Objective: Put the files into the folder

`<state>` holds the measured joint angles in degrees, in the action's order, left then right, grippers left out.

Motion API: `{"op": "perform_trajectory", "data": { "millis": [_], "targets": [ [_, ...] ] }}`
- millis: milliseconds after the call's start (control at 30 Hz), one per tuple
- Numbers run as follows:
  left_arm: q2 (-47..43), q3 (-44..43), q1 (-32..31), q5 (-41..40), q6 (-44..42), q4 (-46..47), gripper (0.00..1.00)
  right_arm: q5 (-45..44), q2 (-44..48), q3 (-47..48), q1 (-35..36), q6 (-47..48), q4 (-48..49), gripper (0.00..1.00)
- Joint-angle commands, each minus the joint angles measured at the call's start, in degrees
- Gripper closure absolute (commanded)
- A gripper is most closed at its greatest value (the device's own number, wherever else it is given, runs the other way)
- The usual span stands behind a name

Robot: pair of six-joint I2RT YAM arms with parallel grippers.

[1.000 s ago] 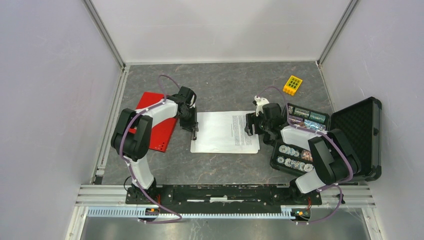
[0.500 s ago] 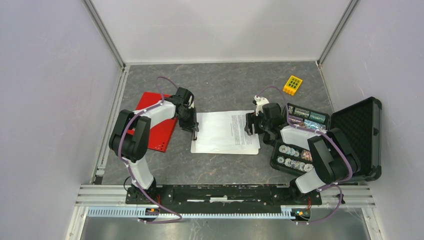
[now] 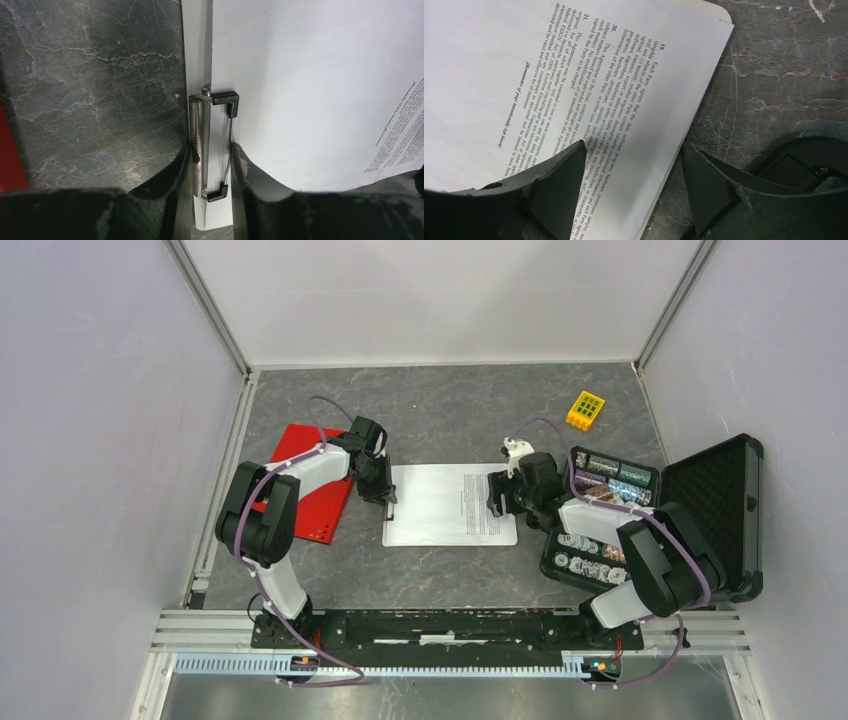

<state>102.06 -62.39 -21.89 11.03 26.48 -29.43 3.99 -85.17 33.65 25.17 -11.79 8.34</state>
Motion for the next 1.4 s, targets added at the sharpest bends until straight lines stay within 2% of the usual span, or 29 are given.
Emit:
{"op": "perform_trajectory", "data": {
  "millis": [0,267,633,967,1367],
  "targets": [
    [-1.81,0.52,0.03,1.22,2.83,1.7,0.98,1.02,-1.12,-1.05,1.11,-2.17,-3.98,0.25],
    [-1.26,0.14,0.02,1.65,-0.5,1.06,0.98,-1.02,-3.12,2.35,1.11,1.81,-4.74,0.24],
    [-1.6,0.43,-0.14,2.33,0.41,2.78,0.98,-0.1,-3.89,2.1,1.56,0.61,-3.59,0.24],
    [-1.64,0.77,-0.19,1.2,-1.87,2.71,0.98,-3.44,-5.43,5.51,1.55,2.36,-5.19,0.2],
    [-1.66,0.69,-0.28,1.1,-1.99,2.67,0.98,-5.72,-6.71,7.26,1.81,4.12,-6.4,0.21]
  ]
}}
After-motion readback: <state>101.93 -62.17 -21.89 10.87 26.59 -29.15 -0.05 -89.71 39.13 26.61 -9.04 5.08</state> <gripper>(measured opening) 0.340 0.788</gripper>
